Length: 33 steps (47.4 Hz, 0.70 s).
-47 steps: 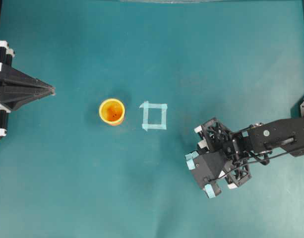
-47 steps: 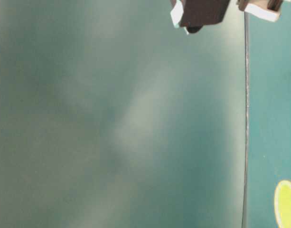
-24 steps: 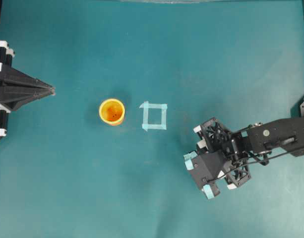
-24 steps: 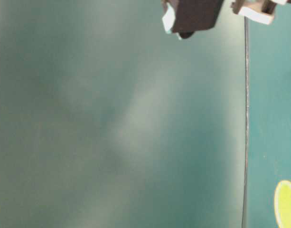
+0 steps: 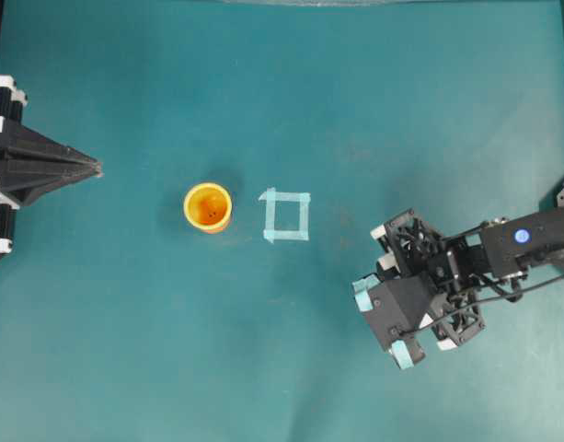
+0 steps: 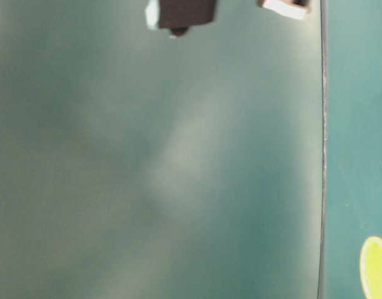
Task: Lift the orange block with right arm.
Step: 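Raise the right gripper with the cube off the table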
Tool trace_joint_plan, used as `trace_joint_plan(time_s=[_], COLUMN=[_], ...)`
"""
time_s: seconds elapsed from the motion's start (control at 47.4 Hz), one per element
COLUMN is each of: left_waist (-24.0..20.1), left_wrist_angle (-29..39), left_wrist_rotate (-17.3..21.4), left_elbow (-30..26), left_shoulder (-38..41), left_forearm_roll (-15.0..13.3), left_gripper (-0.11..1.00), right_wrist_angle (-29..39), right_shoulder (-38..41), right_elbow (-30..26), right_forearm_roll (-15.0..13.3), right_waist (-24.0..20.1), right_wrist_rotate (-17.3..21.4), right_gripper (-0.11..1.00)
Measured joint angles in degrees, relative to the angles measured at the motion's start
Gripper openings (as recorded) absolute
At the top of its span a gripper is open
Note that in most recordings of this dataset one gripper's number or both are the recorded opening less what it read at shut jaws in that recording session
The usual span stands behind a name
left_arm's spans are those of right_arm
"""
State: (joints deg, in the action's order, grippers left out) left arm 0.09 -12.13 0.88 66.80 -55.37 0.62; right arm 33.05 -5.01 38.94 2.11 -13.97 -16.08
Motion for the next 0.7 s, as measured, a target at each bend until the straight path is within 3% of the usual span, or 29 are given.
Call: trace_joint_plan(time_s=[0.696], left_waist=[0.0], left_wrist_angle=[0.0], left_wrist_rotate=[0.0], left_elbow=[0.0], left_shoulder=[0.0], left_forearm_roll=[0.1], left_gripper=[0.02], right_wrist_angle=[10.8], right_shoulder=[-2.0], right_elbow=[-6.3], right_forearm_roll=[-0.1], right_waist=[0.0], right_wrist_rotate=[-0.4], right_gripper=[0.41])
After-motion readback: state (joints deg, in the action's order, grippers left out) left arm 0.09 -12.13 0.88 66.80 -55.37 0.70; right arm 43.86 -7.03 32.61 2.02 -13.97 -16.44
